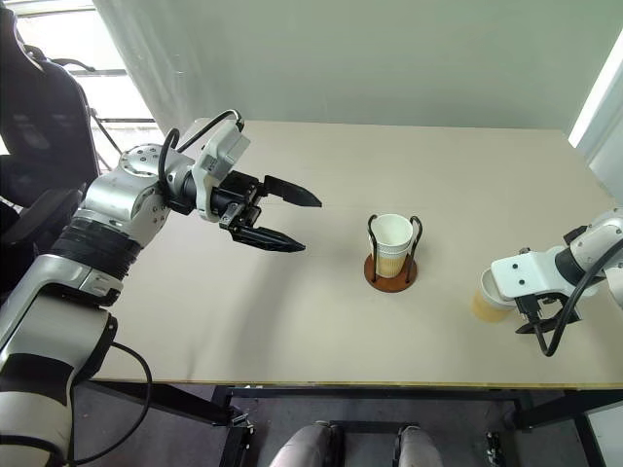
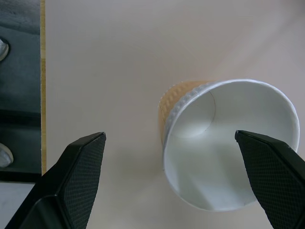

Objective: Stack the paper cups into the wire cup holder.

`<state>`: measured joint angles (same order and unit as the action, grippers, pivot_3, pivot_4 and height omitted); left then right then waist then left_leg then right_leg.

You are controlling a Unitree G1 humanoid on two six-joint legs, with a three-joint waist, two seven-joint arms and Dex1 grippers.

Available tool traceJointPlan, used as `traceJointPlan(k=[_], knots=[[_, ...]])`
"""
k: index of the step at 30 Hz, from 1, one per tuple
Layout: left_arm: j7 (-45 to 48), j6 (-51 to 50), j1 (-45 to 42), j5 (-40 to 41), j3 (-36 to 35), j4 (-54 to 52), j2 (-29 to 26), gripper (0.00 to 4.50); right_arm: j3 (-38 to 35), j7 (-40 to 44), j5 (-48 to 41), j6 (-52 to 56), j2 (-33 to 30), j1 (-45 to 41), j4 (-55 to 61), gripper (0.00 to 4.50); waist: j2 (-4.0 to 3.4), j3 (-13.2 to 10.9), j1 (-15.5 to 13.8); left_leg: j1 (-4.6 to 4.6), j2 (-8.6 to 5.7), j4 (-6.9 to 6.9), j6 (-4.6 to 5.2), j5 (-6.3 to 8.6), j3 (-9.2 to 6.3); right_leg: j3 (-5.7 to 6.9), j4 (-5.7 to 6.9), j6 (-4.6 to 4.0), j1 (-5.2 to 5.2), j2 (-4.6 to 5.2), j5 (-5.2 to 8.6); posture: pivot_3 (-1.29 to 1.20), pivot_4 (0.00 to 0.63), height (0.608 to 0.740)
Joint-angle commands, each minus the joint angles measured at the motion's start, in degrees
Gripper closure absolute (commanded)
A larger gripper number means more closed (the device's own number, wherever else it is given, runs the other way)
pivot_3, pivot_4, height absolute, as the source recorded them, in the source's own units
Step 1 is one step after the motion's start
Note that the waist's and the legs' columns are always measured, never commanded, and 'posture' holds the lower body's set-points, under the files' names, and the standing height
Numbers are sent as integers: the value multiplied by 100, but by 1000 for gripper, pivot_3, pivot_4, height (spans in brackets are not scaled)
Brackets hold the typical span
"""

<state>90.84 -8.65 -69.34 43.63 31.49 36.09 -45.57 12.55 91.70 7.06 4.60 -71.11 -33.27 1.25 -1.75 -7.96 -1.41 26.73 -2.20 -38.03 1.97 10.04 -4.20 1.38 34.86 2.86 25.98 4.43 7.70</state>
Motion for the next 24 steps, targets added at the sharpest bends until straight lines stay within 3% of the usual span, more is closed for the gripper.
traceJointPlan(k=[1,24], knots=[[166,34,-116,81,-67,-11,-30,0,-51,39,15,-6,-56,-90,69,22,0,0,0,0,0,0,0,0,0,0,0,0,0,0,0,0,150,740],[166,-27,-110,83,-90,-72,-48,0,-30,54,26,26,-47,-95,114,22,0,0,0,1,0,2,-5,4,-1,0,-3,-1,0,0,1,0,150,740]])
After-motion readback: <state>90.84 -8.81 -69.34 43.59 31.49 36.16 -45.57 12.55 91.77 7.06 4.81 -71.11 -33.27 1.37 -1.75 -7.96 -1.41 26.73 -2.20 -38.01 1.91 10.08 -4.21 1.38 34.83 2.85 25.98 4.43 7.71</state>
